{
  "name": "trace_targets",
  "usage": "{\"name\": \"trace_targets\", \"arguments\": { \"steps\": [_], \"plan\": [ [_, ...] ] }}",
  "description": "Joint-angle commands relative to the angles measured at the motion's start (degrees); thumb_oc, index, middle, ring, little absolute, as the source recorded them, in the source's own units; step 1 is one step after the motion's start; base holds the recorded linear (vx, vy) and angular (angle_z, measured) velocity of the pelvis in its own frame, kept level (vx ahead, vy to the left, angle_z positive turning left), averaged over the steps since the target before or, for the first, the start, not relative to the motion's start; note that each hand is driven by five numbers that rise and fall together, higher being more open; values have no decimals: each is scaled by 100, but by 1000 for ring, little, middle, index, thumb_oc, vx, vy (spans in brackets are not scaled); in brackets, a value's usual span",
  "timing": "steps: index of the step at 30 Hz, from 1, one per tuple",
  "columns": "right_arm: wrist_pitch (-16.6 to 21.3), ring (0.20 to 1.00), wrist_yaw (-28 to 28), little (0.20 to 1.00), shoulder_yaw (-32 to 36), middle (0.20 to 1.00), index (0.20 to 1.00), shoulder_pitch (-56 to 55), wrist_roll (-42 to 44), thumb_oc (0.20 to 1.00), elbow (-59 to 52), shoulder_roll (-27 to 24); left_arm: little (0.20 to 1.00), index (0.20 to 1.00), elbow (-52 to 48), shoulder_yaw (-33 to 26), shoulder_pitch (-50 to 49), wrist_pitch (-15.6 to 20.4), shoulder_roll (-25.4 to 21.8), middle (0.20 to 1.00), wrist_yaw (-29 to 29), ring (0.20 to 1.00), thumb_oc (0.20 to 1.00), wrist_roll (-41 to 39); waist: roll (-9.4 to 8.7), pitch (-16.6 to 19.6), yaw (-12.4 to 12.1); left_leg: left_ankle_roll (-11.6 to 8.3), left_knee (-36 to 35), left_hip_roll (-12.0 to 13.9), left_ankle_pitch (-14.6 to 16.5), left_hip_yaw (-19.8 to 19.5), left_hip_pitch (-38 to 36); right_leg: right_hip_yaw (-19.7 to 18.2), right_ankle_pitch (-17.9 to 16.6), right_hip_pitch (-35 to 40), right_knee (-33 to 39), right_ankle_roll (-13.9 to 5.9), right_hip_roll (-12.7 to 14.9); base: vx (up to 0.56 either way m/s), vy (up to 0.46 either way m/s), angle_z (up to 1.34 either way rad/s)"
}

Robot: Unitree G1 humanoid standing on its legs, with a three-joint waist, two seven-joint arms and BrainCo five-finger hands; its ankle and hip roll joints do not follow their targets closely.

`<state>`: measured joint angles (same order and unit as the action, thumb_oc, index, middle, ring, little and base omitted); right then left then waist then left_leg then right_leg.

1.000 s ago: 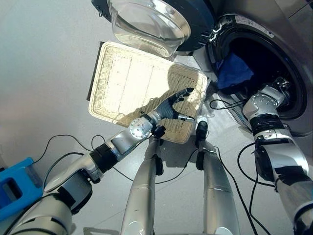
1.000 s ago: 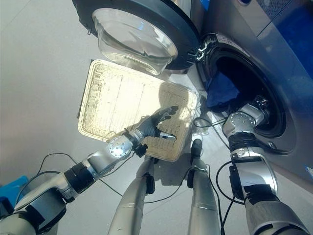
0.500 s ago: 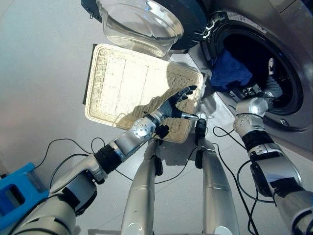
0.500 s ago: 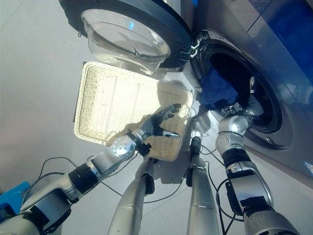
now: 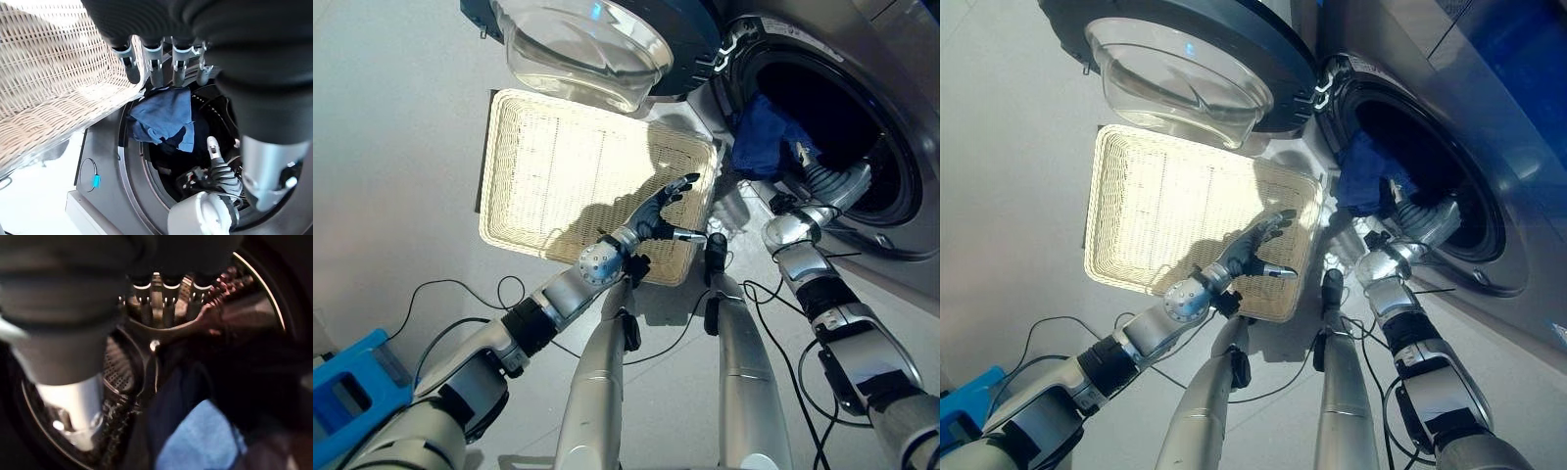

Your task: Put the clothes into the washing machine.

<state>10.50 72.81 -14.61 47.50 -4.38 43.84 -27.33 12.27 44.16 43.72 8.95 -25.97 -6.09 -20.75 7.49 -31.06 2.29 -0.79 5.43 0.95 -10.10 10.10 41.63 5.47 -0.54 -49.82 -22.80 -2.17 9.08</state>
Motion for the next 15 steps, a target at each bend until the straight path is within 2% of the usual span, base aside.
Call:
{"name": "trace_targets", "arguments": {
  "steps": [1, 3, 8, 9, 10, 11, 15],
  "plan": [
    [-410, 1000, 162, 1000, -158, 1000, 1000, 118, -422, 1000, -121, -509, 1000, 1000, -512, -118, -127, 426, 166, 1000, -30, 1000, 1000, 239, 376, 127, 93, 70, 598, -340, 726, 498, -128, 534, -342, 388, 429, -290, -294, 0, 0, 0],
    [-874, 1000, 112, 1000, -342, 1000, 1000, 0, -719, 1000, -42, -636, 1000, 1000, -537, -118, -181, 477, 76, 1000, -7, 1000, 1000, 256, 355, 127, 90, 70, 623, -329, 730, 491, -90, 552, -347, 362, 418, -298, -280, -21, -35, 0],
    [-1538, 1000, 196, 1000, -663, 1000, 1000, -25, -1313, 1000, 302, -808, 1000, 1000, -550, -70, -232, 577, -32, 1000, 14, 1000, 1000, 295, 342, 127, 55, 75, 619, -319, 724, 463, -63, 581, -362, 360, 436, -315, -266, -11, -32, 0],
    [-1768, 1000, 136, 1000, -879, 1000, 1000, 16, -1747, 1000, 479, -923, 1000, 1000, -529, -28, -221, 628, -75, 1000, 10, 1000, 1000, 306, 332, 127, 36, 86, 617, -319, 717, 442, -36, 605, -373, 342, 437, -326, -257, -17, -56, 0],
    [-1770, 1000, 121, 1000, -939, 1000, 1000, 29, -1794, 1000, 513, -956, 1000, 1000, -527, -19, -211, 637, -92, 1000, 13, 1000, 1000, 298, 327, 127, 33, 88, 621, -318, 716, 437, -24, 610, -377, 334, 437, -330, -253, -31, -102, 1],
    [-1912, 1000, -70, 1000, -1228, 1000, 1000, 103, -2195, 1000, 670, -1082, 1000, 1000, -514, 22, -205, 700, -167, 1000, 61, 1000, 1000, 292, 306, 127, -8, 95, 619, -320, 702, 412, 1, 653, -400, 342, 468, -344, -233, -21, -72, 2],
    [-1891, 1000, -277, 1000, -1729, 1000, 1000, 208, -2729, 1000, 903, -1302, 1000, 1000, -505, 111, -186, 796, -370, 1000, 100, 1000, 1000, 281, 244, 127, -69, 99, 648, -321, 693, 335, 73, 714, -432, 319, 478, -373, -205, -23, -94, 4]
  ]
}}
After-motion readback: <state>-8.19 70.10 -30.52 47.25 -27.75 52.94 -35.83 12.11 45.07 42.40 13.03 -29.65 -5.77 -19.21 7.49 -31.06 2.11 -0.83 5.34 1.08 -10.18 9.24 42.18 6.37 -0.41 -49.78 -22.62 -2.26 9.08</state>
